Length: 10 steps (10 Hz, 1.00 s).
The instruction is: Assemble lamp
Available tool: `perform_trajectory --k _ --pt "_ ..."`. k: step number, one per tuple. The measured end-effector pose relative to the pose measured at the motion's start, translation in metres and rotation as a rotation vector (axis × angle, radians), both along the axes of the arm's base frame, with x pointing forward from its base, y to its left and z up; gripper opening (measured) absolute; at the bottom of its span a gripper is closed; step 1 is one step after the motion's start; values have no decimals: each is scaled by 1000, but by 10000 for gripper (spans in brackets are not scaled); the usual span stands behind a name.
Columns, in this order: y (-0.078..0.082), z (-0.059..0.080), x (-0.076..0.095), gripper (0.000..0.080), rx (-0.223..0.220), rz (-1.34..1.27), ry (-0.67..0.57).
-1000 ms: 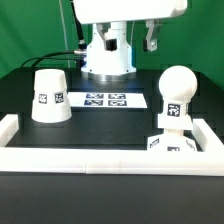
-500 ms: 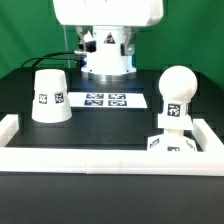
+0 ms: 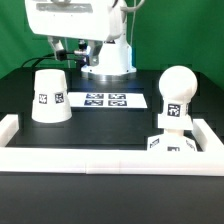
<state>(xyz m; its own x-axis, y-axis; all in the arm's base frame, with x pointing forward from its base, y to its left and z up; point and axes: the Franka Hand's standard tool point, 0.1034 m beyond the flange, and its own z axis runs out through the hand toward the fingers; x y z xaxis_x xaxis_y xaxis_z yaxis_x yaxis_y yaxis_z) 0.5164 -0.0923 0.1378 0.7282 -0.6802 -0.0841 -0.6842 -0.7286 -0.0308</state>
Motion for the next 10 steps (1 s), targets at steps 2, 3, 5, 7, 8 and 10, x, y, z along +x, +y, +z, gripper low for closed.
perform_trajectory --k 2,3,5,7,8,10 --pt "-11 -1 -3 699 -4 -7 2" --pt "-16 -3 -8 698 -6 -18 5" --pt "-4 -12 -28 699 -16 -73 14" --pt "7 -18 -38 699 -20 -76 24" --pt "7 -19 -39 699 -20 -69 22" --pt "7 -19 -38 698 -18 -70 22"
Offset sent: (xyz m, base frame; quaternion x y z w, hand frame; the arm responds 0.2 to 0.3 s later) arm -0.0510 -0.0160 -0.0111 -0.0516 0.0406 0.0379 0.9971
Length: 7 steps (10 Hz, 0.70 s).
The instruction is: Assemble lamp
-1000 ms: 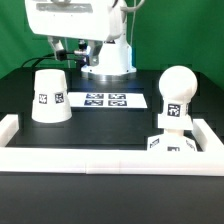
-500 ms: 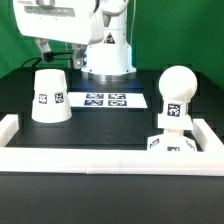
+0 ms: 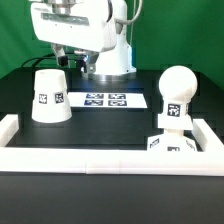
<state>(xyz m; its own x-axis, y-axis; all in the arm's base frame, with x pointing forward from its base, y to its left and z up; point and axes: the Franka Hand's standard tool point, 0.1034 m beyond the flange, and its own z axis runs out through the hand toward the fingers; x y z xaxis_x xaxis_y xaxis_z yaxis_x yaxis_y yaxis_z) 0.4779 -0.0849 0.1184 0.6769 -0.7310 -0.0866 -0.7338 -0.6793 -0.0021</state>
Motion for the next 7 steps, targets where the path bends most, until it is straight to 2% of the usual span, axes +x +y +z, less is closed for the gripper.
perform_trajectory --k 3,7 --pt "0 0 -1 698 0 -1 0" --pt "-5 -8 -18 698 -19 -17 4"
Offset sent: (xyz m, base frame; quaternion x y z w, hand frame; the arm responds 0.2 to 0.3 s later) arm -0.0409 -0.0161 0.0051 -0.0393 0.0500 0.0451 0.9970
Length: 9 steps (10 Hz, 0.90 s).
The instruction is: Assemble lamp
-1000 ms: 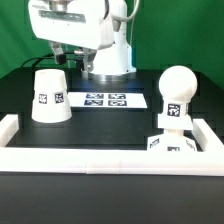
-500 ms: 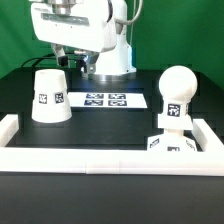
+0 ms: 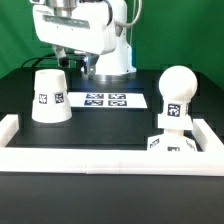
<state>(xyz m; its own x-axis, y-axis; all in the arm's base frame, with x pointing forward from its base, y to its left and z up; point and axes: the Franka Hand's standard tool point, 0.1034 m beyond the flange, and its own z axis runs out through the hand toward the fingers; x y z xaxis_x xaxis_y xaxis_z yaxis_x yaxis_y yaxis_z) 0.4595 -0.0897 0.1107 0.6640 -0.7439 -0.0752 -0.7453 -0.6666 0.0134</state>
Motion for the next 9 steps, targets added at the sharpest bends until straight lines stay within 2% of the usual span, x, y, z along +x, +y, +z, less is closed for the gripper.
perform_trajectory --k 2,6,9 --pt "-6 -7 -5 699 -20 5 -25" --pt "-10 -11 -8 699 2 51 -30" --pt "-25 -13 -13 699 18 86 -40"
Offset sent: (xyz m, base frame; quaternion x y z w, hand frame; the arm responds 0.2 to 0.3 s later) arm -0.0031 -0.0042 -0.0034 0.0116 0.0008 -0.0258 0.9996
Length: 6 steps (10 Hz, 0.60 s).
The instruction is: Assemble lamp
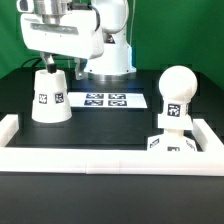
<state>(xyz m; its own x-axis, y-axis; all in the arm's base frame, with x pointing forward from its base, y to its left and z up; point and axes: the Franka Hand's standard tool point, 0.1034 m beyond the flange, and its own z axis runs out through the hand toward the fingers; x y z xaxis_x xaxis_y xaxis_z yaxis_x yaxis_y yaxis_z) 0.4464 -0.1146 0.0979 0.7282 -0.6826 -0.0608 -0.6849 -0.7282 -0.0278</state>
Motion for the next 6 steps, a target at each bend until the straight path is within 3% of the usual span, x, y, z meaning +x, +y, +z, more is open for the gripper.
perform_trajectory --k 6 --pt "-7 -11 -8 698 -5 35 1"
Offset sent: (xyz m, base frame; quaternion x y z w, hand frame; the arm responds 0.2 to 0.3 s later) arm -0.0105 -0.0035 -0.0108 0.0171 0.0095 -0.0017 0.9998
